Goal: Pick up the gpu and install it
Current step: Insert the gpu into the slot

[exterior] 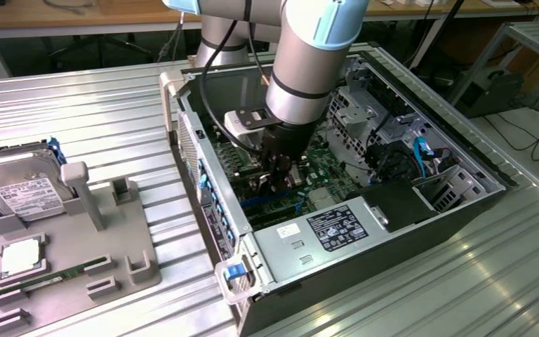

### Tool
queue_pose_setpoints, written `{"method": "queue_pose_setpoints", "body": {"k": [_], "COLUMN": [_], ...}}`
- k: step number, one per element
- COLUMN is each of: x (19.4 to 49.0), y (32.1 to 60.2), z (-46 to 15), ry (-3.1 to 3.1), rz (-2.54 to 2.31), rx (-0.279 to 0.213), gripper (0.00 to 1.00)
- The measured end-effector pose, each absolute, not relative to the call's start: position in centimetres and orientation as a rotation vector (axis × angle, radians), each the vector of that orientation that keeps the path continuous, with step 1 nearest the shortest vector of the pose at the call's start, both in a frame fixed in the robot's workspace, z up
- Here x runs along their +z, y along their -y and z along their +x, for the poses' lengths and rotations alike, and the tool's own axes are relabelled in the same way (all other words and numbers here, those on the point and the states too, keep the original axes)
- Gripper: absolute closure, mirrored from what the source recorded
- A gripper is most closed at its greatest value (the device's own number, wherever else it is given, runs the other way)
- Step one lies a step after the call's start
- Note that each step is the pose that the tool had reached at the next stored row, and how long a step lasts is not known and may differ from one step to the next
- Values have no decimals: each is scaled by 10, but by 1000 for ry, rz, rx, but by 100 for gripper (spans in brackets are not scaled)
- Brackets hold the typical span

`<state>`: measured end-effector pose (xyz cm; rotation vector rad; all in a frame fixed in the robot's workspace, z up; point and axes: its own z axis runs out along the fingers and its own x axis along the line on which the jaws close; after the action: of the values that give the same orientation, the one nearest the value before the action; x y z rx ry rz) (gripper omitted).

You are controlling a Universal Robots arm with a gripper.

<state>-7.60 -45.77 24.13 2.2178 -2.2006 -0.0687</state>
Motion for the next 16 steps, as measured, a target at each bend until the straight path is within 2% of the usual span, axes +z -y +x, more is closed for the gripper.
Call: {"method": "queue_pose_setpoints", "body": {"k": [16], "x": [237], "y": [458], "z": [-76], "ry": [2201], "rz": [2218], "rx": [-69], "gripper": [72]}}
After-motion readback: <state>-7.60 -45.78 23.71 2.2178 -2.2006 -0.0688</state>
